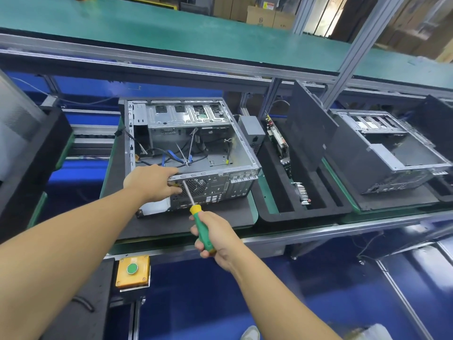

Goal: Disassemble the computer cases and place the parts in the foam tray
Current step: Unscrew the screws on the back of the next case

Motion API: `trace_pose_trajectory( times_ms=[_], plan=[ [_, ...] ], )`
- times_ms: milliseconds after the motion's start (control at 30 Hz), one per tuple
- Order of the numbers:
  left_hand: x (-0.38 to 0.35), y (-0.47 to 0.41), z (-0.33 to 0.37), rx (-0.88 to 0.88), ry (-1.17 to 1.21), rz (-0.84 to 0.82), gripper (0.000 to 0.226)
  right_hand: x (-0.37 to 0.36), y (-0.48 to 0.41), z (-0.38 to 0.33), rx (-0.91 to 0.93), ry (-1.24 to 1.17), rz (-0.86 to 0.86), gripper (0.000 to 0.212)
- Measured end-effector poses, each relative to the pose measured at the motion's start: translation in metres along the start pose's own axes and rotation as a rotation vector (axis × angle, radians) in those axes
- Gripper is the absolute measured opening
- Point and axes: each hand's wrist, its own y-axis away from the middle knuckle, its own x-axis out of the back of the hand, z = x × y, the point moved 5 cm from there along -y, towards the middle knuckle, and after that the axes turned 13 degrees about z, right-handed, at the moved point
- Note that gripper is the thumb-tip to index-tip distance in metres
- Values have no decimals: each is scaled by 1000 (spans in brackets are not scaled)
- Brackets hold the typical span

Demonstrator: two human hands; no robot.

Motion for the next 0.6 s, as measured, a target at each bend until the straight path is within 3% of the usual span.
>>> trace_pose_trajectory(
  times_ms=[167,367,600],
  plan=[
    [-1,1,0,-14,-8,18,44,-4,1,8,-3,55,1,29],
    [-1,0,1,-32,-16,36,40,-10,-1,7,40,76,13,18],
    [-1,1,0,-21,-18,32,40,-14,-2,5,43,60,21,19]
  ],
)
